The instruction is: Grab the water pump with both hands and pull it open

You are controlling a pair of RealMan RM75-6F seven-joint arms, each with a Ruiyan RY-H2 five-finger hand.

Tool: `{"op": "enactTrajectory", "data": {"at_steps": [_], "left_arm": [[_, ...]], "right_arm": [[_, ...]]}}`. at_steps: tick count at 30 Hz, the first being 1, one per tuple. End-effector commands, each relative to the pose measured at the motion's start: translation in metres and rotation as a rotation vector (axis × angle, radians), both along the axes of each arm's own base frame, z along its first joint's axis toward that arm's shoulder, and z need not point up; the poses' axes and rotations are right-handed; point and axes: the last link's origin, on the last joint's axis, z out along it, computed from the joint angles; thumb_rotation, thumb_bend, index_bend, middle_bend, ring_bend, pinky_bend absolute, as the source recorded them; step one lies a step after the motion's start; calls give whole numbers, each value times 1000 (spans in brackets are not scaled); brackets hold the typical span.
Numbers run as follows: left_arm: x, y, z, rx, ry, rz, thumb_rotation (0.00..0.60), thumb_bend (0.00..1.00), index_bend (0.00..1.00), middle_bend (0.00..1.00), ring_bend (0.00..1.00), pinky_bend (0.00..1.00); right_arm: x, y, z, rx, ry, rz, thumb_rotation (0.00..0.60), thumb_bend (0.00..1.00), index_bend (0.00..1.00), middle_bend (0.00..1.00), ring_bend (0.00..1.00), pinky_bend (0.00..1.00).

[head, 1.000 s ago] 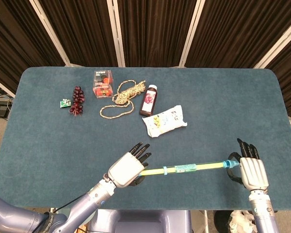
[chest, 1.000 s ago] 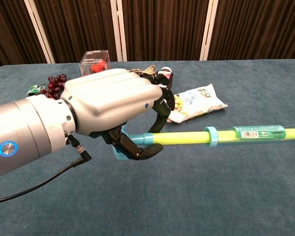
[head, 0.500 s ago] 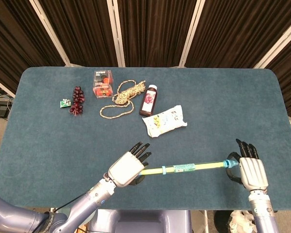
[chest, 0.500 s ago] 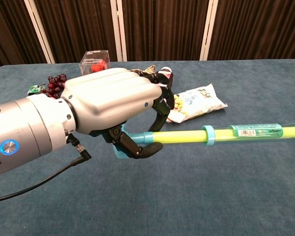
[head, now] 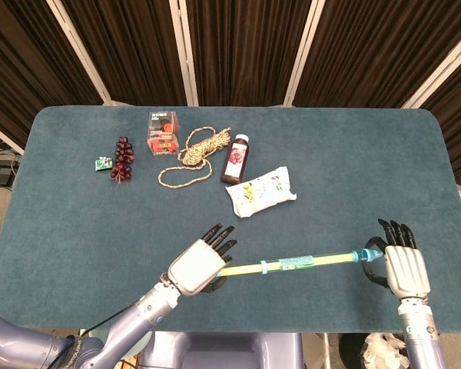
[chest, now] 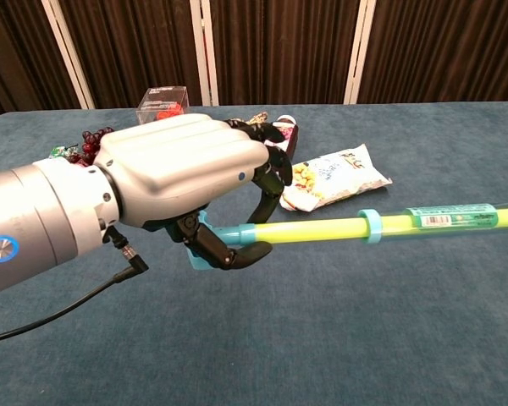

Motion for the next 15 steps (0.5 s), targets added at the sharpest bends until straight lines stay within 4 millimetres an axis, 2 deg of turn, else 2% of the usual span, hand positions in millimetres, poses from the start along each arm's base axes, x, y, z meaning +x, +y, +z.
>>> {"op": "enactTrajectory", "data": {"at_steps": [1,15], "left_arm": [[-2,0,1,0,2,2,600,453,635,195,16,107],[-14,0,4,3,13,17,600,453,635,195,16,107]], "right_arm": [[-1,-2,2,-9,4,-3,600,410,773,127,22,0],[-11,-12,20,-69,27,-39,600,409,797,129,30,0]]}}
